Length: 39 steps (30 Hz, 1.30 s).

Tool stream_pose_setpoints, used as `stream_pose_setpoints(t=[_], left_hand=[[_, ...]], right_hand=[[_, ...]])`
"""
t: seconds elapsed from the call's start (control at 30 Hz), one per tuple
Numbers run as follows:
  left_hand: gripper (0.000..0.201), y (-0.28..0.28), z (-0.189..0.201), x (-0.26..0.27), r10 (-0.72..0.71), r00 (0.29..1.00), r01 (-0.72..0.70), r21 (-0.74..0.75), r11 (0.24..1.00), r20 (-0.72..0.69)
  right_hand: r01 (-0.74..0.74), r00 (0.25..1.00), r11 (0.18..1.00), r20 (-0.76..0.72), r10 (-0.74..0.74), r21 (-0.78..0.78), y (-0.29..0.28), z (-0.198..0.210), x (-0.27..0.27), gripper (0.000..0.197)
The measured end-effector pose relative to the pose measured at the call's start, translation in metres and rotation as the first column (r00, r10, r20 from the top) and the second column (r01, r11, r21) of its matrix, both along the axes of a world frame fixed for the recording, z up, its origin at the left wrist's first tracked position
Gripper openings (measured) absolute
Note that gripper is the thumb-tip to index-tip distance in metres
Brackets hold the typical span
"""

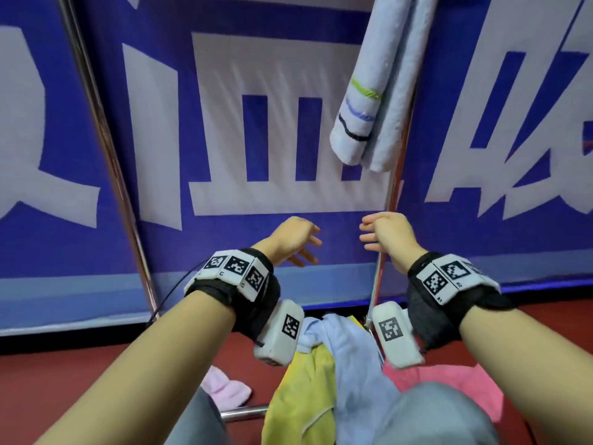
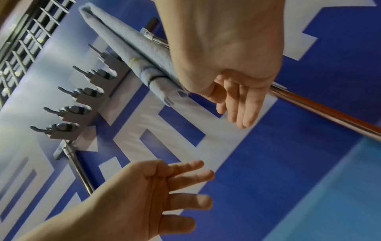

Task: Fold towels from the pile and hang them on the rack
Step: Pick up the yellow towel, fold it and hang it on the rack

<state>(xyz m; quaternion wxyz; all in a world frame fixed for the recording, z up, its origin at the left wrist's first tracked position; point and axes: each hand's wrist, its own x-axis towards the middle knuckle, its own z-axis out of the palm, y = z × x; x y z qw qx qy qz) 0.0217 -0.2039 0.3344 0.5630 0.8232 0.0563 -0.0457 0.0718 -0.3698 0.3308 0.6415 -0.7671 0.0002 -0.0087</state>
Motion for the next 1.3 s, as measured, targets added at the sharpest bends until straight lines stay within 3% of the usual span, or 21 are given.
stream_pose_setpoints(t=[0.2, 0.37, 0.53, 0.67, 0.93, 1.0, 1.07, 1.17, 1.23, 1.3], left_hand=[[0.037, 0.004, -0.054, -0.008, 0.038, 0.996, -0.046, -0.097, 0.994, -0.078], [0.036, 0.011, -0.091, -0.011, 0.059, 0.988, -0.077, -0.124, 0.989, -0.142], [0.034, 0.025, -0.126, -0.01, 0.086, 0.971, -0.12, -0.145, 0.982, -0.223], [0.029, 0.027, -0.136, -0.001, 0.065, 0.97, -0.083, -0.068, 0.994, -0.234], [0.021, 0.018, -0.133, 0.014, -0.093, 0.976, 0.101, 0.028, 0.995, -0.199], [0.02, 0.017, -0.133, 0.017, -0.103, 0.977, 0.112, 0.037, 0.993, -0.188], [0.02, 0.017, -0.136, 0.02, -0.116, 0.976, 0.127, 0.052, 0.991, -0.184], [0.022, 0.016, -0.14, 0.023, -0.135, 0.972, 0.154, 0.086, 0.984, -0.191], [0.024, 0.016, -0.144, 0.024, -0.144, 0.969, 0.169, 0.109, 0.98, -0.202], [0.024, 0.017, -0.145, 0.026, -0.148, 0.967, 0.174, 0.112, 0.978, -0.207]], right_hand=[[-0.067, 0.982, 0.998, -0.179, 0.063, -0.016, 0.017, -0.053, -0.015, 0.032], [-0.065, 0.962, 0.996, -0.268, 0.048, -0.055, 0.025, -0.099, -0.016, 0.024], [-0.207, 0.899, 0.964, -0.42, 0.121, -0.165, 0.03, -0.134, -0.011, 0.028], [-0.368, 0.868, 0.856, -0.465, 0.176, -0.363, 0.034, -0.152, -0.002, 0.017], [-0.661, 0.722, 0.497, -0.657, 0.216, -0.563, 0.044, -0.198, 0.008, 0.019], [-0.685, 0.701, 0.469, -0.681, 0.213, -0.557, 0.05, -0.216, 0.007, 0.013], [-0.677, 0.702, 0.497, -0.679, 0.215, -0.543, 0.057, -0.237, 0.004, 0.008], [-0.67, 0.695, 0.546, -0.684, 0.222, -0.503, 0.062, -0.263, 0.001, 0.027], [-0.672, 0.706, 0.487, -0.68, 0.196, -0.558, 0.063, -0.278, 0.003, 0.037], [-0.673, 0.728, 0.37, -0.662, 0.178, -0.64, 0.06, -0.291, 0.006, 0.038]])
